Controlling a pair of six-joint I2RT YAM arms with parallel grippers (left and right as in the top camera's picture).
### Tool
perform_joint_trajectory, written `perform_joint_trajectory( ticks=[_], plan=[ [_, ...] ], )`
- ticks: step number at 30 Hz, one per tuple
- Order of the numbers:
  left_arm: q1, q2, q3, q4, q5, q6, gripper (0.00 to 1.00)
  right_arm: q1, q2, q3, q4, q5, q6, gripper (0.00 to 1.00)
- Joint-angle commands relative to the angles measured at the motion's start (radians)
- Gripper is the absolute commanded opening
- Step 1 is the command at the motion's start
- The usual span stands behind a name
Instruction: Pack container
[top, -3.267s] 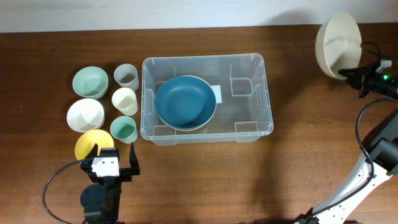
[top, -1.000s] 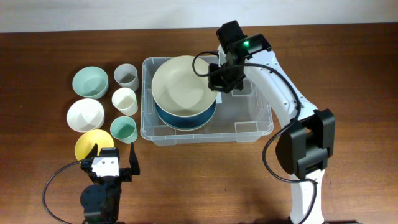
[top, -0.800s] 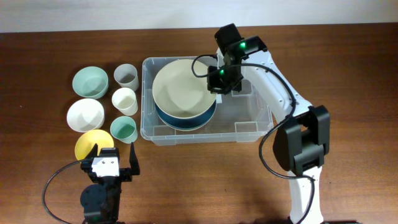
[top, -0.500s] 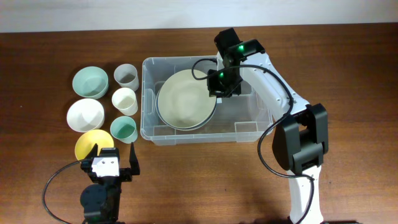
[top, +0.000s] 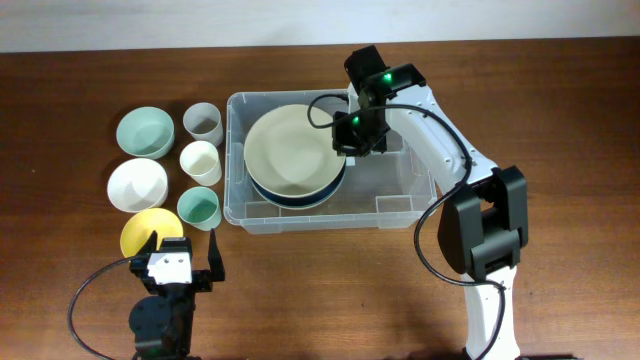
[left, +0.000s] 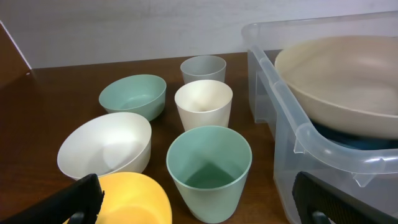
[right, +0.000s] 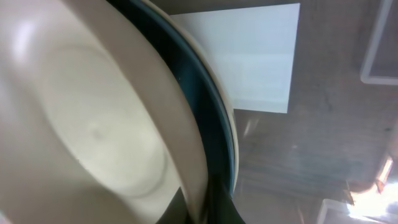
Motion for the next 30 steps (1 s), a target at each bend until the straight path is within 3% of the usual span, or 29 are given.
perform_joint_trajectory(
  ticks=[1,11,22,30],
  plan=[
    [-0.004,-0.001,-0.006,-0.001,0.007,0.013,0.99,-0.001,0.000,-0.003,0.003,-0.022,0.005,0.04],
    [-0.004,-0.001,-0.006,-0.001,0.007,0.013,0.99,-0.023,0.000,-0.003,-0.001,-0.086,0.001,0.05],
    [-0.004,-0.001,-0.006,-0.001,0.008,0.013,0.99,-0.023,0.000,-0.003,-0.017,-0.112,-0.025,0.50],
    [-0.004,-0.001,-0.006,-0.001,0.008,0.013,1.00,-0.024,-0.004,0.003,-0.018,-0.112,-0.064,0.66]
  ],
)
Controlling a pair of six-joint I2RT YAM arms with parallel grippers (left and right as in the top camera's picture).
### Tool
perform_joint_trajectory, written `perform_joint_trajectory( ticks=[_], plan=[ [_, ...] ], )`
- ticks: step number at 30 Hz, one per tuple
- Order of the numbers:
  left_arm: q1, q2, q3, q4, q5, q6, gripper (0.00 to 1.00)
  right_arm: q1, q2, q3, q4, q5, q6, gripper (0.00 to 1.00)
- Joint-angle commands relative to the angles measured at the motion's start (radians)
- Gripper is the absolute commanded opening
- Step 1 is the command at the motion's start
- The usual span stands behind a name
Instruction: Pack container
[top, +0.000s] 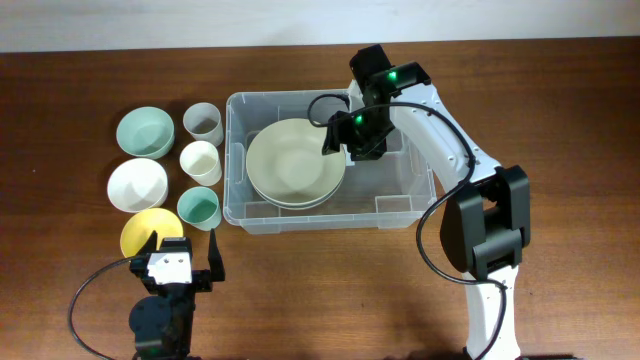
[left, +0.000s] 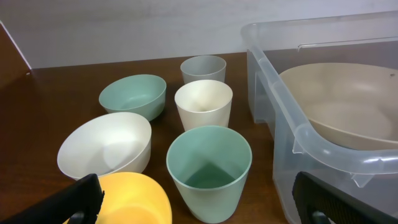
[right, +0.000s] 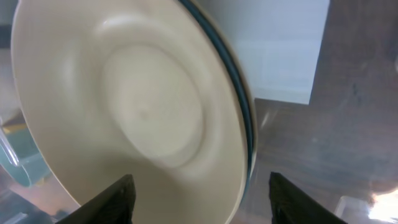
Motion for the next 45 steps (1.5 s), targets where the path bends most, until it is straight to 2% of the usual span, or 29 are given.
perform_joint_trajectory(
  ticks=[1,6,11,14,18,23,33,38,45],
  plan=[
    [-0.004,-0.001,-0.006,-0.001,0.007,0.013,0.99,-0.005,-0.005,0.010,-0.006,-0.012,-0.043,0.69],
    [-0.004,-0.001,-0.006,-0.001,0.007,0.013,1.00,-0.005,-0.018,0.074,-0.032,-0.013,-0.093,0.75],
    [-0.004,-0.001,-0.006,-0.001,0.007,0.013,1.00,-0.010,-0.036,0.257,-0.141,0.026,-0.128,0.79],
    [-0.004,-0.001,-0.006,-0.001,0.008,0.013,0.99,-0.025,-0.037,0.413,-0.249,0.153,-0.127,0.84],
    [-0.004,-0.001,-0.006,-0.001,0.008,0.013,0.99,-0.070,-0.037,0.580,-0.407,0.415,-0.121,0.99],
    [-0.004,-0.001,-0.006,-0.001,0.007,0.013,0.99,-0.203,-0.037,0.706,-0.544,0.527,-0.084,0.99],
    [-0.004,-0.001,-0.006,-0.001,0.007,0.013,0.99,-0.558,-0.051,0.668,-0.544,0.500,-0.067,0.99],
    [-0.004,-0.001,-0.006,-0.001,0.008,0.013,1.00,-0.717,-0.050,0.581,-0.544,0.442,-0.060,0.99],
    [-0.004,-0.001,-0.006,-0.001,0.008,0.013,0.99,-0.848,-0.048,0.415,-0.505,0.444,-0.048,0.99]
  ],
)
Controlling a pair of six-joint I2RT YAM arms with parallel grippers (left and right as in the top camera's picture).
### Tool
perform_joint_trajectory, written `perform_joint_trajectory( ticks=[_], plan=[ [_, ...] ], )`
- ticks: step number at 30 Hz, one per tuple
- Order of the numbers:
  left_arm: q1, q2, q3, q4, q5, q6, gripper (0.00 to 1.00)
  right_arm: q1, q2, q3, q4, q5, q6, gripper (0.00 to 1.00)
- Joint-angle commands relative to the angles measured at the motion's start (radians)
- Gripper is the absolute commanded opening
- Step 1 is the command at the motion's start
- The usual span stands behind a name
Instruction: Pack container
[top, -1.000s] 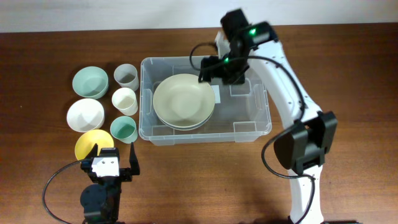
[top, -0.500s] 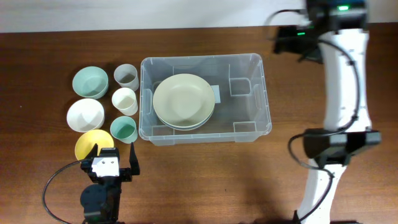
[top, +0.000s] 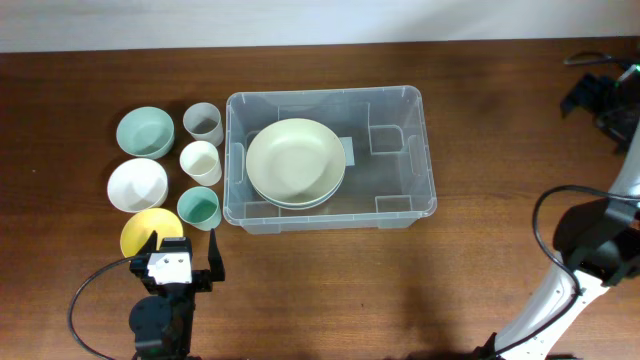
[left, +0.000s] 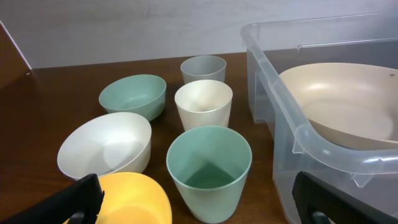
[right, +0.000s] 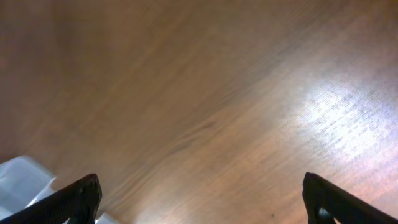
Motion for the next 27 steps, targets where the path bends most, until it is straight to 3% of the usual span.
perform_joint_trajectory(
  ticks=[1,7,27],
  plan=[
    [-0.004,-0.001,-0.006,-0.001,0.007,0.013,0.99,-0.043,-0.031,-0.086,0.021,-0.014,0.015,0.99],
    [-0.004,-0.001,-0.006,-0.001,0.008,0.013,1.00,-0.085,-0.031,-0.163,0.060,-0.014,0.015,0.99],
    [-0.004,-0.001,-0.006,-0.001,-0.004,0.013,0.99,-0.085,-0.031,-0.167,0.063,-0.014,0.014,0.99]
  ],
)
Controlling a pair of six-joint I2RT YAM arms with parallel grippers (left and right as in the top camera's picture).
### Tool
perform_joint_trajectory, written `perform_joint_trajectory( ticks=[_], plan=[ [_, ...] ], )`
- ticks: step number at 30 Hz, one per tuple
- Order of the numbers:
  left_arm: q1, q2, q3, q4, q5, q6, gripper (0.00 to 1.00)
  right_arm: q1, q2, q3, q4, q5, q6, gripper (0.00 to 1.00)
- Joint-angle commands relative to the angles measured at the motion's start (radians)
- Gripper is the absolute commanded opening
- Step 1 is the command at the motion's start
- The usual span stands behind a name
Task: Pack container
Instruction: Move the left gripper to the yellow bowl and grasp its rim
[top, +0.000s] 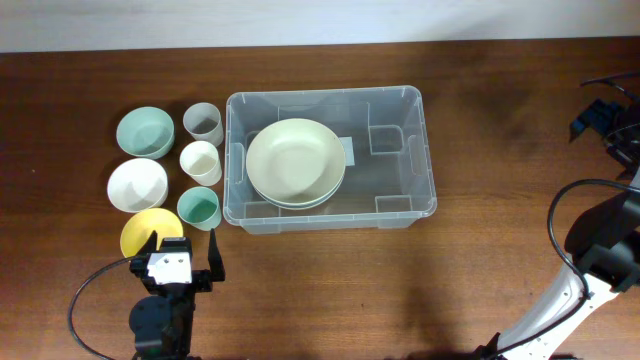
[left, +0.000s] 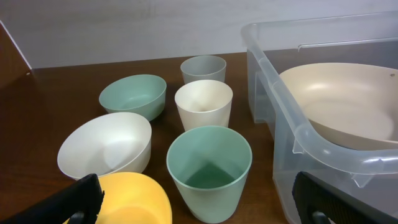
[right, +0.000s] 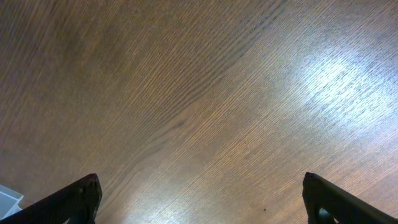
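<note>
A clear plastic container (top: 392, 172) stands mid-table. Inside, at its left end, a cream plate (top: 296, 160) lies flat on top of a stack. Left of the container stand a green bowl (top: 143, 131), a white bowl (top: 137, 184), a yellow bowl (top: 143, 230), a grey cup (top: 202, 122), a cream cup (top: 200, 161) and a green cup (top: 198, 208). My left gripper (top: 185, 262) is open at the table's front left, facing the green cup (left: 208, 168). My right gripper (top: 603, 122) is open and empty over bare wood at the far right edge.
The container's right half holds nothing but moulded ridges. In the left wrist view the container wall (left: 292, 143) rises close on the right. The right wrist view shows only wood grain, with a sliver of the container (right: 5, 198) at the lower left.
My right gripper has shifted slightly toward the front along the table's right edge, still open. The left arm, the dishes and the container have not moved.
My right gripper held the cream plate by its rim, tilted over a dark blue plate in the container. Then the plate lay flat on the stack and the gripper stood open beside it. Afterwards the right arm was at the far right edge, where it stays.
</note>
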Motion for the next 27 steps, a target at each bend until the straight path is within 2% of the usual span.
perform_joint_trajectory(
  ticks=[1,5,7,11,13,14,17,21,24,27],
  plan=[
    [-0.004,-0.001,-0.006,-0.001,-0.005,0.013,1.00,-0.001,-0.031,-0.006,0.004,-0.006,0.005,0.99],
    [-0.003,-0.001,-0.006,0.032,-0.024,0.013,0.99,-0.001,-0.031,-0.006,0.004,-0.006,0.005,0.99],
    [-0.004,-0.001,-0.006,0.072,0.021,0.013,1.00,-0.001,-0.031,-0.006,0.004,-0.006,0.005,0.99],
    [-0.004,-0.001,-0.002,0.254,0.166,0.013,0.99,-0.001,-0.031,-0.006,0.004,-0.006,0.005,0.99],
    [-0.004,-0.001,0.017,0.331,0.180,0.013,1.00,-0.001,-0.031,-0.006,0.004,-0.006,0.005,0.99],
    [-0.001,0.003,0.071,0.323,0.140,0.013,1.00,-0.001,-0.031,-0.006,0.004,-0.006,0.005,0.99],
    [0.005,0.047,0.203,0.225,0.095,0.039,1.00,-0.001,-0.031,-0.006,0.004,-0.006,0.005,0.99],
    [0.035,0.205,0.470,-0.015,0.056,0.066,1.00,-0.001,-0.031,-0.006,0.004,-0.006,0.005,0.99],
    [0.057,0.371,0.694,-0.189,0.071,0.065,1.00,-0.001,-0.031,-0.006,0.004,-0.006,0.005,0.99],
    [0.058,0.509,0.834,-0.266,0.134,0.065,1.00,-0.001,-0.031,-0.006,0.004,-0.006,0.005,0.99]
  ],
)
